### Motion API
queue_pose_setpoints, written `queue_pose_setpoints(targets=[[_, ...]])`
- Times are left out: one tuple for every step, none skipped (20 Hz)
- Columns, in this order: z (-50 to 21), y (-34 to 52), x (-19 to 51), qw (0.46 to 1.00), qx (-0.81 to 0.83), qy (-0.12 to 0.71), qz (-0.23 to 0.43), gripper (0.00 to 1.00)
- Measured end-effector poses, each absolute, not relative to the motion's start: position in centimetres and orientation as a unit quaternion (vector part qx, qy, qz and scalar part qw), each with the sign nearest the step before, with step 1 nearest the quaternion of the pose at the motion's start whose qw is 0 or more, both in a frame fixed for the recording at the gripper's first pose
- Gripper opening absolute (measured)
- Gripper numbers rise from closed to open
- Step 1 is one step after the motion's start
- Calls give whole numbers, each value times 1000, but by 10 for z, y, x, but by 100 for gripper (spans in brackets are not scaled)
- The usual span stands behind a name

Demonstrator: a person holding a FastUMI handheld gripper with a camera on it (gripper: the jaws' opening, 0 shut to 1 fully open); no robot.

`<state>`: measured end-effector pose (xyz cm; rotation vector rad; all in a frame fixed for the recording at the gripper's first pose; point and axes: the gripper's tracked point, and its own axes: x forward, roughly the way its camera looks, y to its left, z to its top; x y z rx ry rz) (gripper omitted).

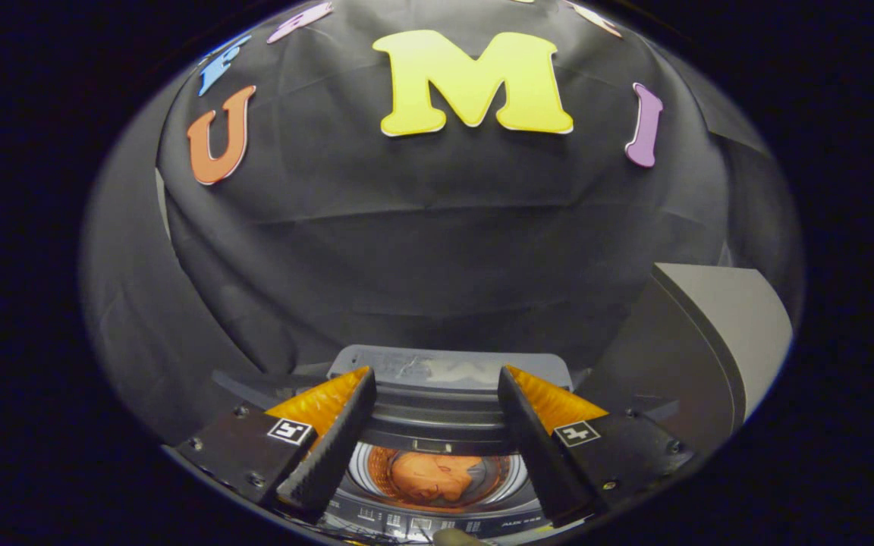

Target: Put the clothes into the washing machine and then close the washing machine lid.

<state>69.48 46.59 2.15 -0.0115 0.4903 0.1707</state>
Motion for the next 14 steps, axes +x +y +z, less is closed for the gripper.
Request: queue_pose_setpoints(targets=[[18, 467, 694, 963, -3, 257, 86, 100], [17, 469, 694, 959, 4, 268, 90, 100], [16, 467, 697, 957, 4, 275, 89, 100], [15, 464, 698, 956, -4, 281, 88, 100], [10, 465, 695, 953, -12, 290, 86, 100], [8, 466, 694, 950, -14, 298, 88, 100], [5, 465, 693, 947, -18, 308, 88, 100], [3, 464, 694, 944, -22, 317, 88, 100], [-1, 464, 694, 942, -23, 323, 89, 100], [-1, 465, 695, 942, -24, 323, 90, 100], [-2, 464, 695, 942, -27, 322, 89, 100], [-1, 464, 695, 942, -30, 321, 89, 100], [-3, 463, 693, 943, -30, 320, 90, 100], [-2, 461, 691, 943, -30, 320, 89, 100]])
